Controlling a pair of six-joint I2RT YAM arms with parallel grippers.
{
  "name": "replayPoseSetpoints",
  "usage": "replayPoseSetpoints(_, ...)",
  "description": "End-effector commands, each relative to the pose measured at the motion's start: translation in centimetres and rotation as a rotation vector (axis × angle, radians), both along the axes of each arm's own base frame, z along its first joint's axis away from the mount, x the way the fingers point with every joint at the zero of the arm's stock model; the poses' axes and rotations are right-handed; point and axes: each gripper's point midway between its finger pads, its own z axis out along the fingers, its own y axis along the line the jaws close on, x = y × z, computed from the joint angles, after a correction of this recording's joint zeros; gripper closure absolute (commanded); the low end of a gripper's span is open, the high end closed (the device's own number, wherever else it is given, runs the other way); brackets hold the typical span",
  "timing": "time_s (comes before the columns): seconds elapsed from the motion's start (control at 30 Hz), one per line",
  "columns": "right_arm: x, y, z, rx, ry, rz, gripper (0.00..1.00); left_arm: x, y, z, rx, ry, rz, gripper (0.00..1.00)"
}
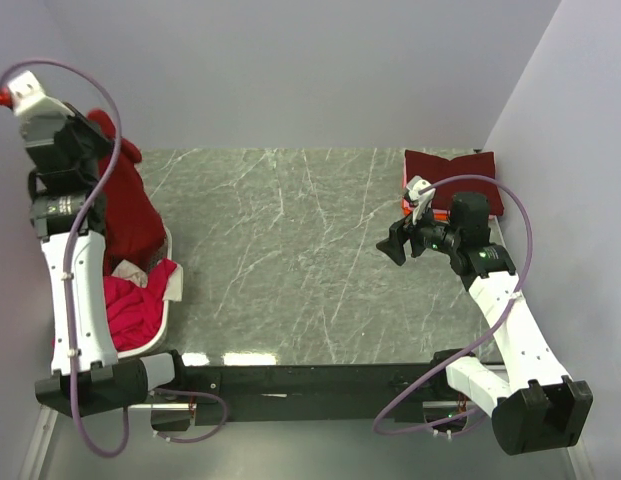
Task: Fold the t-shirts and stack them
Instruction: Grab the tshirt from the pile, then move the tshirt to the center of the board
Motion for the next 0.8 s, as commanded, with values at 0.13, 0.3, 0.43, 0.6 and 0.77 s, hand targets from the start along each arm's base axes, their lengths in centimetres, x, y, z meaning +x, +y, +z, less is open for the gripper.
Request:
replayPoseSetpoints(0.13, 0.3, 0.1, 0.7, 0.006, -0.02, -0.001, 0.15, -3.3, -5.1, 15.8, 0.008, -0.418, -0.226, 0.99)
replayPoseSetpoints(0.3, 0.5, 0.0, 0.6, 0.003, -0.017, -0.01, 0.15, -5.0, -9.3, 21.7, -0.022, -0.561, -0.437, 1.0)
replayPoseSetpoints(0.43, 0.6, -0.1, 0.4, -0.002, -0.017, -0.016, 0.15, -6.6, -13.4, 25.3, -0.038, -0.655, -0.622, 1.0)
replayPoseSetpoints(0.6, 0.8, -0.2, 0.2, -0.007, -0.011, -0.024, 0.15, -8.6, -17.5, 28.3, -0.061, -0.766, -0.767, 1.0)
replayPoseSetpoints(0.77, 1.1, -0.5, 0.0, -0.022, -0.013, -0.042, 0.15, -10.1, -22.7, 30.1, -0.126, -0.833, -0.943, 1.0)
